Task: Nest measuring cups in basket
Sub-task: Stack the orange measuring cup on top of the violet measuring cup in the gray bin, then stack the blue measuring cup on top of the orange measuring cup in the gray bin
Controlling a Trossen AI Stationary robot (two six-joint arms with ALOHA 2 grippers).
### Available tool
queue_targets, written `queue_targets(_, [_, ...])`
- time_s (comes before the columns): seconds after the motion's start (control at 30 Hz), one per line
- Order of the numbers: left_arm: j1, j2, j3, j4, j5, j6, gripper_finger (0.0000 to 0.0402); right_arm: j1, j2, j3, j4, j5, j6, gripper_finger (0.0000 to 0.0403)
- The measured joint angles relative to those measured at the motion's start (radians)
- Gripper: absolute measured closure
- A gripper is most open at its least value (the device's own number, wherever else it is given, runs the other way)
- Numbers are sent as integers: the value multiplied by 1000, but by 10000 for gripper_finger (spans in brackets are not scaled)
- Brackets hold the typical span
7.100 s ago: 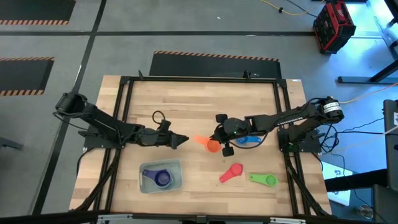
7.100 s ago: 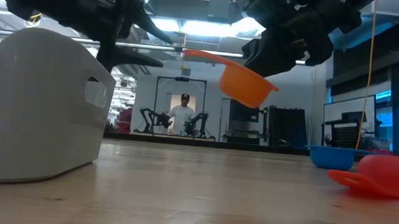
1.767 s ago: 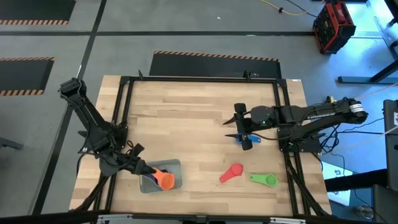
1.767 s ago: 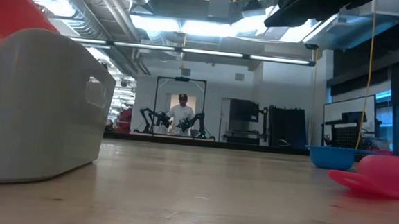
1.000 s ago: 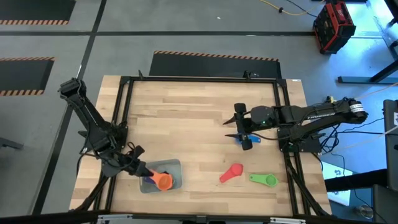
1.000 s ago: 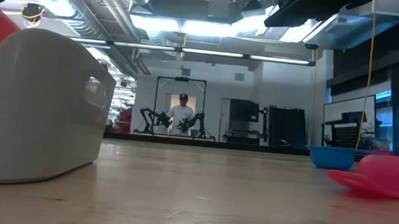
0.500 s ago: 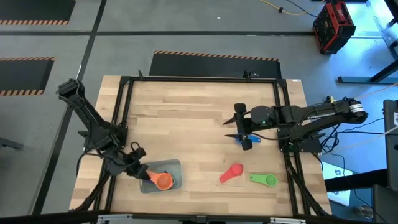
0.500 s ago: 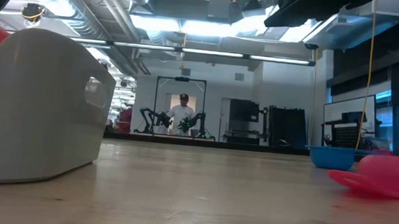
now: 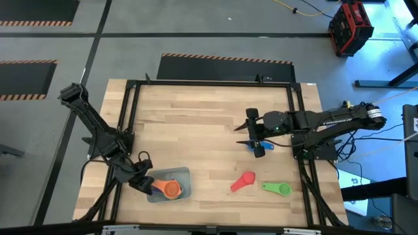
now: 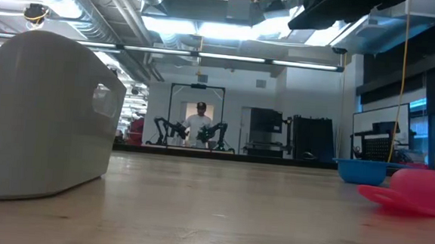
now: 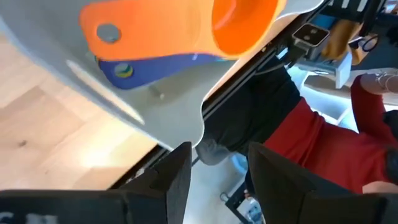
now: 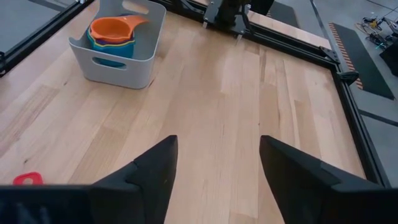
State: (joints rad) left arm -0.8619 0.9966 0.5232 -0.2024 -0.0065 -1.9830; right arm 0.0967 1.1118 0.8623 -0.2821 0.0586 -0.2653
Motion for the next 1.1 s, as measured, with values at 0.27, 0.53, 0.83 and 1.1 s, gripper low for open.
queue_targets(0.27, [0, 0, 0, 31, -104, 15, 249, 0, -3, 0, -105, 0, 6, 178])
queue_targets(0.53, [51, 0, 0, 270, -328, 306, 249, 0, -86, 0, -361, 0, 197, 170])
queue_targets(0.83, [271, 0, 0, 372, -373, 678, 249, -3, -141, 0, -674, 0, 429, 179])
queue_targets(1.1, [460, 0, 0, 372, -208, 840, 249, -123, -146, 0, -761, -48, 424, 174])
